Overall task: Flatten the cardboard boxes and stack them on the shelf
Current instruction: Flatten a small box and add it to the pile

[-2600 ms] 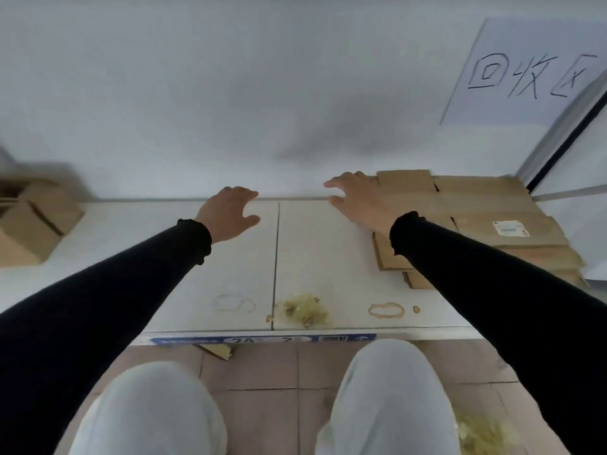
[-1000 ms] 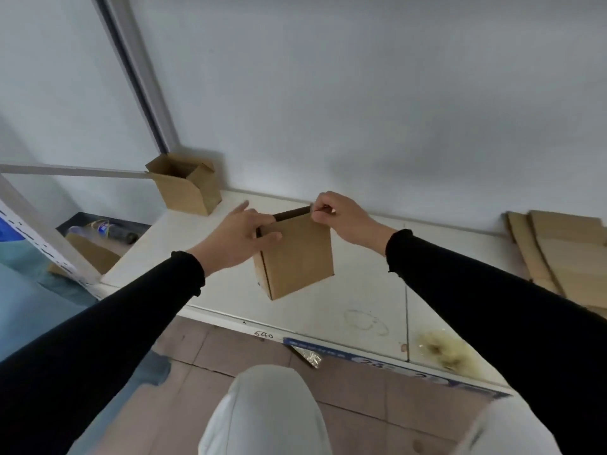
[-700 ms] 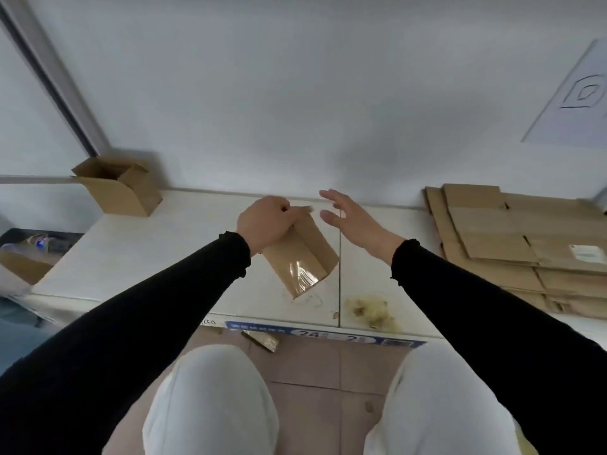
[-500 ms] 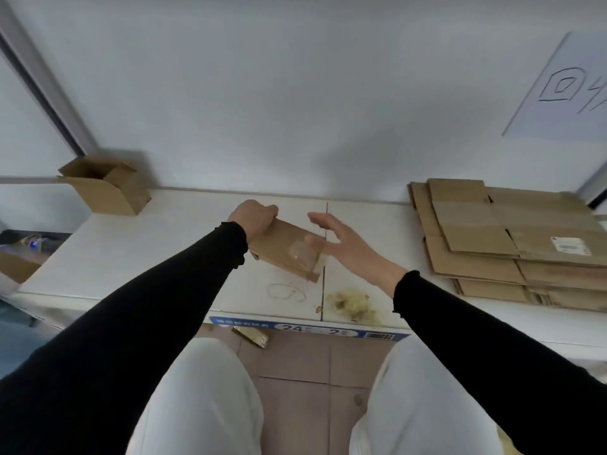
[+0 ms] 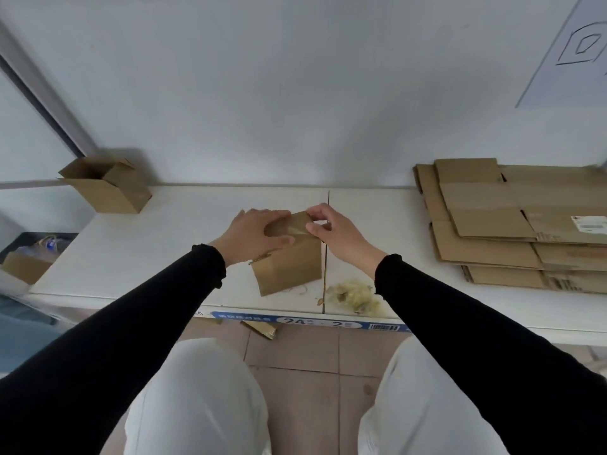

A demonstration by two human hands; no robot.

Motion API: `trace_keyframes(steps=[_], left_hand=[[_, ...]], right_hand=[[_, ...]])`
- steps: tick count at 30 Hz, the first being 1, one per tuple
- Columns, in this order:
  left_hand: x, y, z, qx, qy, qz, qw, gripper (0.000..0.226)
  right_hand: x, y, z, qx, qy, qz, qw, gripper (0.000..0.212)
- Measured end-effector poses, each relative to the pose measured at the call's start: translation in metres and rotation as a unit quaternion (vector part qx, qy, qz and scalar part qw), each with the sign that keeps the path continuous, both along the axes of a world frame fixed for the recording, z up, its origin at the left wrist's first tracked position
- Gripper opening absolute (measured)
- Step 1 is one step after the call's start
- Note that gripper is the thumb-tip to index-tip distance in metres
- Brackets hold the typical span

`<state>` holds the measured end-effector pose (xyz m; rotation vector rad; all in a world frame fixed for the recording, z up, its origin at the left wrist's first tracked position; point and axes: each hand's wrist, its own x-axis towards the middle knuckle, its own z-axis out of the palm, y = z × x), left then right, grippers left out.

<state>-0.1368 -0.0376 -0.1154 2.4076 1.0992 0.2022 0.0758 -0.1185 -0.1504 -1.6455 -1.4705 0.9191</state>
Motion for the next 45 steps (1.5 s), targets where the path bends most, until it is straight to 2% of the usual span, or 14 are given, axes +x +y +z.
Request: trace_keyframes(steps=[3,8,16,19,22,25,26,28,30,31,33,38,43,45], left_hand=[[-0.008,0.003,-0.012,-0.066,-0.013,0.004,0.998,0.09],[-0.008,0.006,-0.015,-0.085,-0.033,0.0,0.996,0.098],[-0.007,0.006,-0.016,-0.08,-0.043,-0.007,0.996,0.093],[-0.007,0.003,-0.013,-0.047,-0.012,0.001,0.999,0.089],[-0.002,0.0,-0.009,0.008,0.015,-0.003,1.0,0.08],[0.007,-0.009,-0.009,-0.002,-0.007,0.004,1.0,0.073],[0.009,-0.012,-0.01,-0.005,-0.018,0.016,1.0,0.072],[0.013,-0.017,-0.013,0.021,-0.014,0.035,0.999,0.074],[0.017,-0.02,-0.015,0.056,-0.002,0.04,0.998,0.079],[0.02,-0.021,-0.016,0.075,0.01,0.035,0.997,0.083],[0.025,-0.021,-0.016,0.125,0.051,0.006,0.991,0.092],[0.034,-0.02,-0.012,0.144,0.103,-0.027,0.984,0.093],[0.028,-0.028,-0.001,0.137,-0.059,-0.001,0.989,0.082],[0.022,-0.033,0.002,0.116,-0.134,0.015,0.984,0.08]], right_hand=[[-0.001,0.0,0.004,0.046,-0.11,-0.007,0.993,0.034],[-0.011,0.008,0.024,0.107,-0.261,0.074,0.956,0.039],[-0.02,0.019,0.036,0.135,-0.395,0.099,0.903,0.015],[-0.021,0.017,0.03,0.152,-0.402,0.074,0.9,0.015],[-0.023,0.016,0.025,0.107,-0.261,-0.011,0.959,0.015],[-0.022,0.016,0.021,0.038,0.012,-0.14,0.989,0.013],[-0.021,0.014,0.021,0.018,0.137,-0.19,0.972,0.013],[-0.018,0.009,0.024,-0.027,0.376,-0.267,0.887,0.014],[-0.016,0.003,0.021,-0.05,0.509,-0.304,0.804,0.014],[-0.017,0.001,0.019,-0.055,0.545,-0.31,0.777,0.015],[-0.02,-0.002,0.016,-0.064,0.572,-0.314,0.755,0.016],[-0.021,-0.009,0.017,-0.076,0.547,-0.294,0.78,0.012],[-0.024,-0.013,0.038,-0.024,0.553,-0.247,0.795,0.012],[-0.03,-0.011,0.053,-0.005,0.528,-0.226,0.819,0.012]])
